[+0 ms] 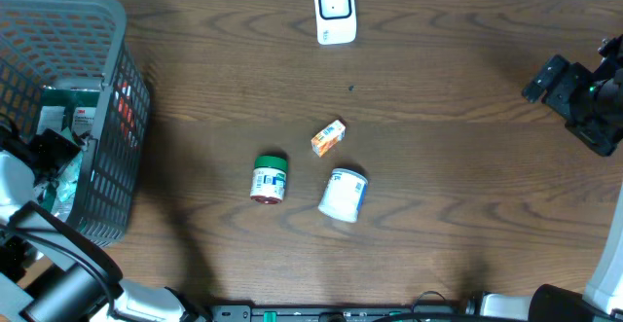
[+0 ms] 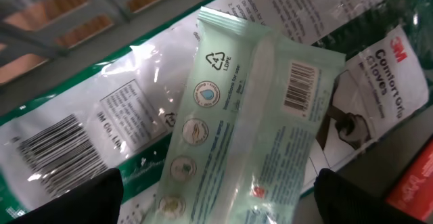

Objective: Scan the item barcode
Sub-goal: 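Reach the left gripper into the basket and grasp the mint wipes pack, then lift the mint wipes pack out and carry it toward the scanner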

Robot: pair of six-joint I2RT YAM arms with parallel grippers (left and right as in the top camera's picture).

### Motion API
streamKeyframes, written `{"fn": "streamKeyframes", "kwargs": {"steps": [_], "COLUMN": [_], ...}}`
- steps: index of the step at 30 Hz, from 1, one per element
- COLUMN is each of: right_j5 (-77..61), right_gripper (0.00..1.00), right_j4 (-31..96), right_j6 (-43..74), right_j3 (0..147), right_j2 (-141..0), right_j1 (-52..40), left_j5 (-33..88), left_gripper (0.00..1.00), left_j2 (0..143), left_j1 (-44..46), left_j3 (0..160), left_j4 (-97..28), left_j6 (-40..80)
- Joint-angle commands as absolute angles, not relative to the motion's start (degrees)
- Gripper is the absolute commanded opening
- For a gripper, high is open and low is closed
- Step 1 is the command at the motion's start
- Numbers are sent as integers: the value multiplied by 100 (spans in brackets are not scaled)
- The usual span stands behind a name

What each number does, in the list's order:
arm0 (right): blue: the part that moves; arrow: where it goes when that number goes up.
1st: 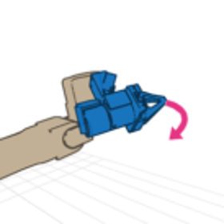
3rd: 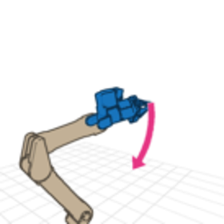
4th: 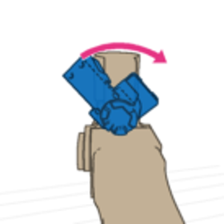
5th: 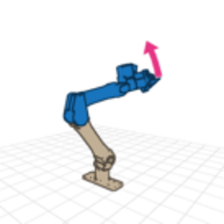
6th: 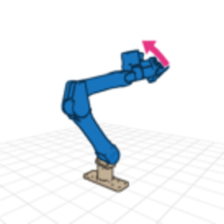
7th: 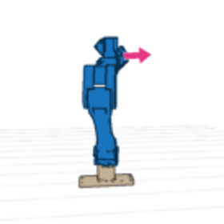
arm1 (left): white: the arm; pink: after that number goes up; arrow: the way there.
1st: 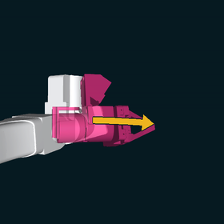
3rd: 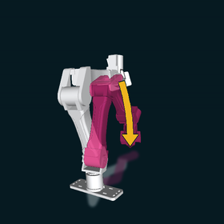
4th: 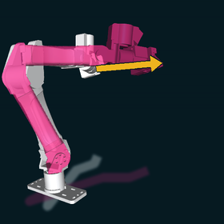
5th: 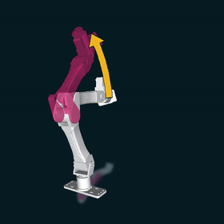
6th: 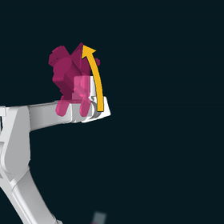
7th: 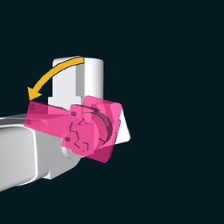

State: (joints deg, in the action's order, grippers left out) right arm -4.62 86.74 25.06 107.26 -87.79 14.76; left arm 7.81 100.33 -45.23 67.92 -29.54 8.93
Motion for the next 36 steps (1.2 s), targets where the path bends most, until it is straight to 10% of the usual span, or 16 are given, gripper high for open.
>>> {"fn": "streamKeyframes", "kwargs": {"steps": [1,12,26,36], "right_j5": [-410,-410,-410,-408], "right_gripper": [99,99,99,99], "right_j4": [8678,8678,8678,8678], "right_j6": [2567,2567,2567,2567], "right_j3": [10816,10816,10816,10816], "right_j2": [-8809,-8809,-8809,-8809], "right_j1": [1496,1496,1496,1496], "left_j5": [989,1013,1634,1111], "left_gripper": [90,86,14,7], "left_j2": [10276,10803,9773,7865], "left_j1": [-4543,-4541,-4547,-4530], "left_j3": [6807,6807,7087,7087], "left_j4": [-2893,-2864,-2932,-2633], "left_j6": [727,738,834,1793]}}
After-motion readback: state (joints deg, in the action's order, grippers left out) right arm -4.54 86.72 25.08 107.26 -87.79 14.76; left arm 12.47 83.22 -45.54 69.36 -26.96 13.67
